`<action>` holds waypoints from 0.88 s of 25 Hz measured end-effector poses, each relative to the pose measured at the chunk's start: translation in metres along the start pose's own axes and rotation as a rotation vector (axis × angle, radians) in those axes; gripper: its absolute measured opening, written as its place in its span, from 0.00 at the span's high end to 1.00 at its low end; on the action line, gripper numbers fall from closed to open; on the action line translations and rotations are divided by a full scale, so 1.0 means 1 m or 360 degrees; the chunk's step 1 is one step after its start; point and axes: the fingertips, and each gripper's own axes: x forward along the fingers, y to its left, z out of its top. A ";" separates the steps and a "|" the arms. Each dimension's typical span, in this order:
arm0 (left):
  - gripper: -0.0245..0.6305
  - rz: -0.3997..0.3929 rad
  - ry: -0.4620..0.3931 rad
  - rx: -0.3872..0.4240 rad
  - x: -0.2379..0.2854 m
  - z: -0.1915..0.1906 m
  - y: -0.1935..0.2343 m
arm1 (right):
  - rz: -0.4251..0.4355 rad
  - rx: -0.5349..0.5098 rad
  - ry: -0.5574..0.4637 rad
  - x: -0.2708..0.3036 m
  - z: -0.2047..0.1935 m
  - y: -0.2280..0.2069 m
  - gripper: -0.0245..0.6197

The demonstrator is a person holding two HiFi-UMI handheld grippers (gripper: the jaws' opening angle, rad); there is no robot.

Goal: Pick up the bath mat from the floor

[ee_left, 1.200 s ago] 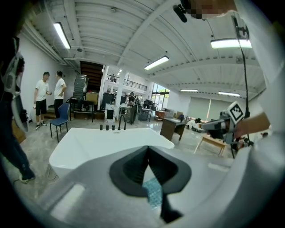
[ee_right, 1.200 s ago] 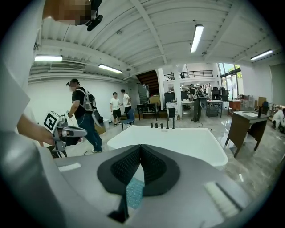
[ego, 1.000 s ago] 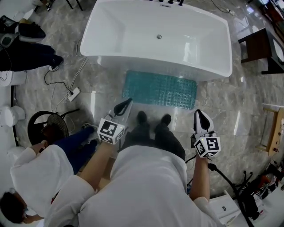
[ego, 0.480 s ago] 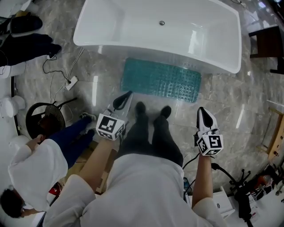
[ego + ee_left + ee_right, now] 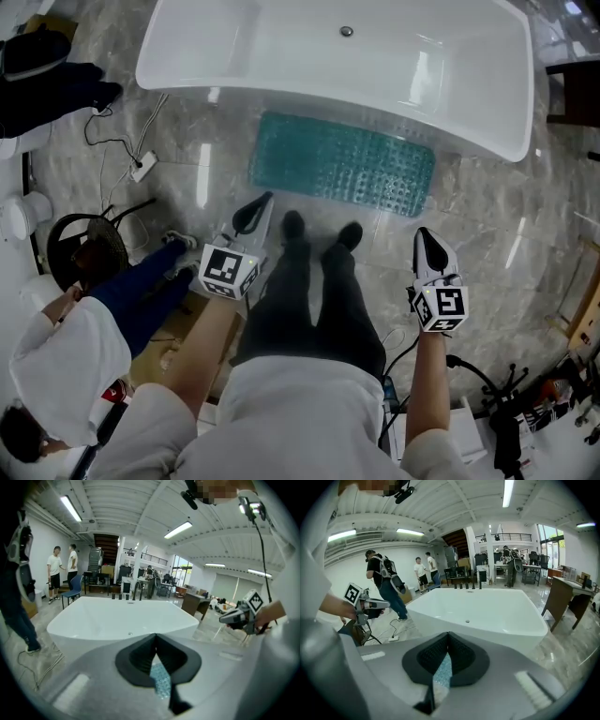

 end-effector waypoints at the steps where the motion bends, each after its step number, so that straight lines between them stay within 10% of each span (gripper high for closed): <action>1: 0.96 0.0010 0.0018 -0.0009 0.008 -0.010 0.001 | -0.0001 0.0013 0.0013 0.009 -0.009 -0.007 0.96; 22: 0.96 0.0076 0.0256 0.0004 0.152 -0.253 0.082 | 0.0109 0.0213 0.0090 0.201 -0.223 -0.088 0.95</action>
